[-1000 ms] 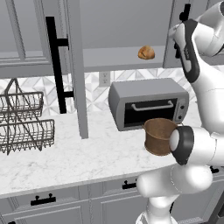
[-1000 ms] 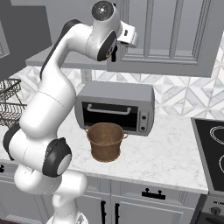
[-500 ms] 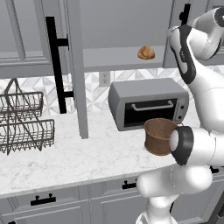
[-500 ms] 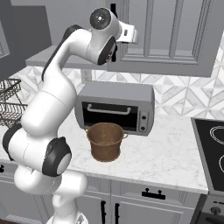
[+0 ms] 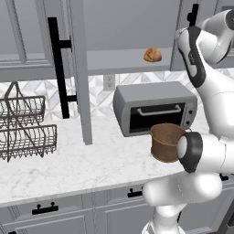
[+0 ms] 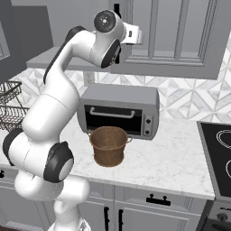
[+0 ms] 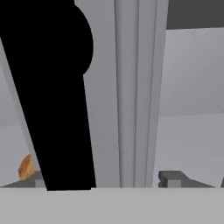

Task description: Open the cabinet, pick up the bread from the cabinet and place it in the basket. Then move the basket to the dining counter.

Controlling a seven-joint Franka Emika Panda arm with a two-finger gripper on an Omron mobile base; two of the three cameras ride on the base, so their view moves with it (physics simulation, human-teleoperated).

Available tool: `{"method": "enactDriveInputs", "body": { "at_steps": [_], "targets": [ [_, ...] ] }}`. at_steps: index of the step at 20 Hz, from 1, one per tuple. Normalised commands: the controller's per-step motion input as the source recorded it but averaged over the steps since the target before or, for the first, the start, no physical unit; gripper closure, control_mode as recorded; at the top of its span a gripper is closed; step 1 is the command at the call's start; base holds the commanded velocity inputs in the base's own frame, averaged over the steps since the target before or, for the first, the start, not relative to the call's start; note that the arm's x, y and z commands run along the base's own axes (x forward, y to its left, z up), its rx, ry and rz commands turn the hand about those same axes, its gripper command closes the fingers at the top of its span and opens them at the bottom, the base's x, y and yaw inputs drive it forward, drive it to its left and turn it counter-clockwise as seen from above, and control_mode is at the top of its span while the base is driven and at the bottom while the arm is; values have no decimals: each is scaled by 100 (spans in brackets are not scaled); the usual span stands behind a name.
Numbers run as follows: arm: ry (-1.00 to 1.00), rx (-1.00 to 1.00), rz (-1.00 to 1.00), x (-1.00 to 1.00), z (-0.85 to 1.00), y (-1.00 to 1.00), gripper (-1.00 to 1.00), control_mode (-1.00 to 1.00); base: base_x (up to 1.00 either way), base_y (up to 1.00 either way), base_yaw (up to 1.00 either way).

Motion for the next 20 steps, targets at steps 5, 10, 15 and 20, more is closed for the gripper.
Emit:
{"method": "enactDriveInputs", "body": {
  "at_steps": [5, 10, 15, 20],
  "targets": [
    [0, 0, 1, 9, -1, 0, 100, -100, 0, 0, 0],
    [-4, 0, 0, 6, -1, 0, 100, -100, 0, 0, 0],
    [-1, 1, -7, -50, -7, -9, 100, -100, 0, 0, 0],
    [0, 6, -9, -90, -5, -64, 100, -100, 0, 0, 0]
  ]
}}
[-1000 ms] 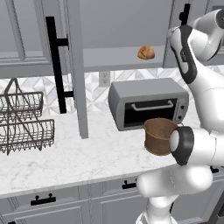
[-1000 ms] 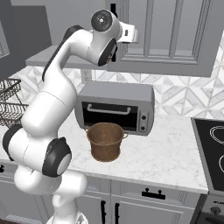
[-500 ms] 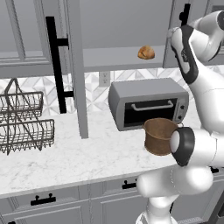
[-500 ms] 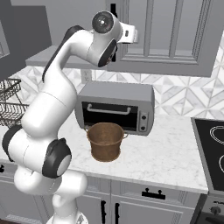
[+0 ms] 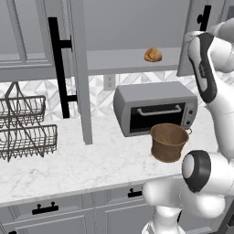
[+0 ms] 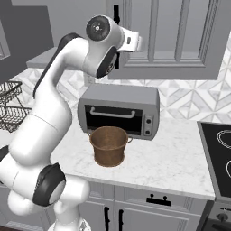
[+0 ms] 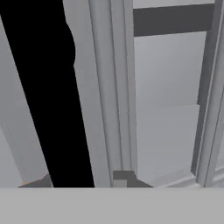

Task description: Open the cabinet, pick up the bread from the cabinet and place it in the basket. Then move the basket to the dining counter.

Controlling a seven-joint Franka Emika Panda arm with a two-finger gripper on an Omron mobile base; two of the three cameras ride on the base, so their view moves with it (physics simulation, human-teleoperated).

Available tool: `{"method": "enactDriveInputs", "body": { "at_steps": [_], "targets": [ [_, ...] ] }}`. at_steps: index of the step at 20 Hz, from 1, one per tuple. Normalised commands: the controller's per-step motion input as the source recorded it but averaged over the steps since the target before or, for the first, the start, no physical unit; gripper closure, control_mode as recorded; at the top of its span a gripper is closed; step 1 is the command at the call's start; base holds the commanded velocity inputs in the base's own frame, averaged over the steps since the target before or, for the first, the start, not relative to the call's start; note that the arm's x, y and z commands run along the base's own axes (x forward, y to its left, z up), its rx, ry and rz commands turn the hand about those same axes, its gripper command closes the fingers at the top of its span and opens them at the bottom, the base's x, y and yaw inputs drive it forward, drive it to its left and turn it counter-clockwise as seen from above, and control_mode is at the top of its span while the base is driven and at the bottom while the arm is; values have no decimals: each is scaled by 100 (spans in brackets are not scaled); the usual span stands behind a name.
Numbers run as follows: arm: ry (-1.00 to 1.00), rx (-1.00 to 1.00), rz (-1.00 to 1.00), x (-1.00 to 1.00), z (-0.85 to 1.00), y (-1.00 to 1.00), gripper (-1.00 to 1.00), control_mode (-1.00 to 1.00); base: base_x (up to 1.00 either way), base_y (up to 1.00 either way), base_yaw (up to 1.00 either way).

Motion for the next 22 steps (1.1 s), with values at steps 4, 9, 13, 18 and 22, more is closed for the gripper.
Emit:
{"method": "enactDriveInputs", "body": {
  "at_steps": [4, 9, 13, 18, 22],
  "targets": [
    [0, 11, -3, -100, 0, -99, 100, -100, 0, 0, 0],
    [7, 16, 0, -98, 14, -99, 100, -100, 0, 0, 0],
    [20, 14, 0, -94, 25, -97, 100, -100, 0, 0, 0],
    [10, 11, 0, -96, 2, -99, 100, -100, 0, 0, 0],
    [-6, 3, 2, -52, -26, -100, 100, -100, 0, 0, 0]
  ]
}}
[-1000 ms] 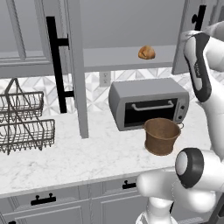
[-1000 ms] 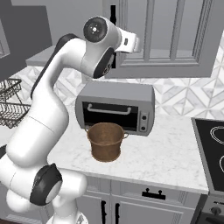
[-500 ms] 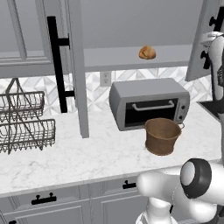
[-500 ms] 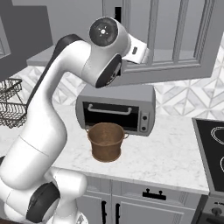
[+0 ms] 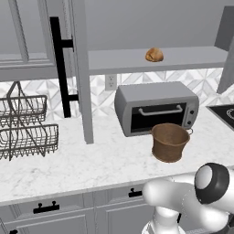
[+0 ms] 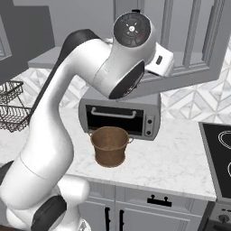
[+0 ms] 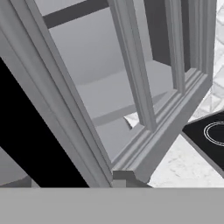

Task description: Open the cabinet, pick up the bread from the cabinet and place it in the basket. Then move the basket to the dining counter.

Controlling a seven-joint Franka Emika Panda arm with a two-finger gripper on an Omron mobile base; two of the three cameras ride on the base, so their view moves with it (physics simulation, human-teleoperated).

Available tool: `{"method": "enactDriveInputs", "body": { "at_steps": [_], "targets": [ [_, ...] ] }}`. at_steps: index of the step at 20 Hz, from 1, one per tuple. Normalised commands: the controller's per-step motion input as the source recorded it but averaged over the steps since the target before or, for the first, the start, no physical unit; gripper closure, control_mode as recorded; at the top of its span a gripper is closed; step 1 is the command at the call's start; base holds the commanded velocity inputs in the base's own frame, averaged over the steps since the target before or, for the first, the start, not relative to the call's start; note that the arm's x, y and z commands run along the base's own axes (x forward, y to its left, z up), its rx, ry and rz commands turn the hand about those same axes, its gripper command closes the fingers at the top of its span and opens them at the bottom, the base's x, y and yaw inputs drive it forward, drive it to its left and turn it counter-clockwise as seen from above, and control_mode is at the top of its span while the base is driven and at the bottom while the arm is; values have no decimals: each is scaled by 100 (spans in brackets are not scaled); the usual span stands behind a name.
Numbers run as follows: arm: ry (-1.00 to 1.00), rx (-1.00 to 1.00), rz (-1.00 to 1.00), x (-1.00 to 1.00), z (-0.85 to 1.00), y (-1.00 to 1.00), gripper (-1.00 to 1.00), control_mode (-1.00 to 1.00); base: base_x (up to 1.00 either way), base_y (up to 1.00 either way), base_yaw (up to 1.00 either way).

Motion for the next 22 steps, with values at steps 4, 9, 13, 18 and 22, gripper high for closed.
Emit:
{"method": "enactDriveInputs", "body": {
  "at_steps": [4, 9, 13, 18, 22],
  "targets": [
    [-18, 2, 6, -26, -8, -69, 100, -100, 0, 0, 0],
    [-10, 0, 2, -20, 0, -10, -100, -100, 0, 0, 0],
    [-1, 0, -3, -48, 1, 2, -100, -100, 0, 0, 0],
    [0, -22, -15, -90, 42, 32, -100, -100, 0, 0, 0],
    [-1, -31, -12, -93, 24, 66, -100, -100, 0, 0, 0]
  ]
}}
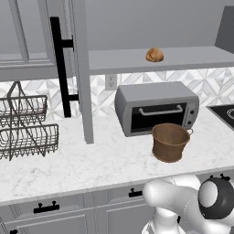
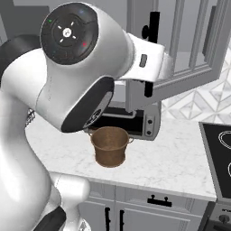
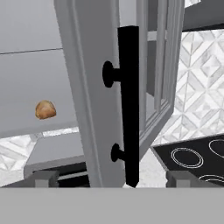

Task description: Open the cabinet, pick up the bread from the cabinet and place it in the basket. Then move the basket to the dining counter.

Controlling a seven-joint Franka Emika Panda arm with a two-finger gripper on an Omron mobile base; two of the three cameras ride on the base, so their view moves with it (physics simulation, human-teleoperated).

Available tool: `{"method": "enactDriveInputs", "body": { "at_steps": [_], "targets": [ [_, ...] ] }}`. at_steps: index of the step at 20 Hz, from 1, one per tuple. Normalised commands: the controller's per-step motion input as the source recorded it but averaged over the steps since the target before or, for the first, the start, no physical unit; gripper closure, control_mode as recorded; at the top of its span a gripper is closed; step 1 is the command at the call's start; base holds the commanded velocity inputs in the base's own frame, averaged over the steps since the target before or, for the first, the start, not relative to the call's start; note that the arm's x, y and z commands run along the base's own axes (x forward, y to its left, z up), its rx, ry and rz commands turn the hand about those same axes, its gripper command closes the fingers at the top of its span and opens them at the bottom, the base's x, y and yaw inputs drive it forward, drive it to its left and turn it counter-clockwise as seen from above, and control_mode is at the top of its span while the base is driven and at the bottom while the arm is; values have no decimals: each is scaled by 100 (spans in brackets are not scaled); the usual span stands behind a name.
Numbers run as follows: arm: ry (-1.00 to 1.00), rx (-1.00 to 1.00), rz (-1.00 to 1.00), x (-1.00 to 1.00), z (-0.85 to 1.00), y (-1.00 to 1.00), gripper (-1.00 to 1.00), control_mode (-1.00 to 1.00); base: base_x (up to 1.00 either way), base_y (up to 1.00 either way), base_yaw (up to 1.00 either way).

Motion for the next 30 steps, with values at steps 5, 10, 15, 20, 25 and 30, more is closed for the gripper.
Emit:
{"method": "enactDriveInputs", "body": {
  "at_steps": [5, 10, 15, 20, 25, 30],
  "targets": [
    [27, -63, -10, -9, -36, 100, -100, -100, 0, 0, 0],
    [71, -66, -10, 82, -70, 75, -100, -100, 0, 0, 0],
    [73, -56, -6, 100, -22, 54, -100, -100, 0, 0, 0],
    [60, -41, -14, 97, -22, -27, -100, -100, 0, 0, 0],
    [46, -23, -38, 49, -7, -99, -100, -100, 0, 0, 0],
    [37, -10, -42, -2, 0, -100, -100, -100, 0, 0, 0]
  ]
}}
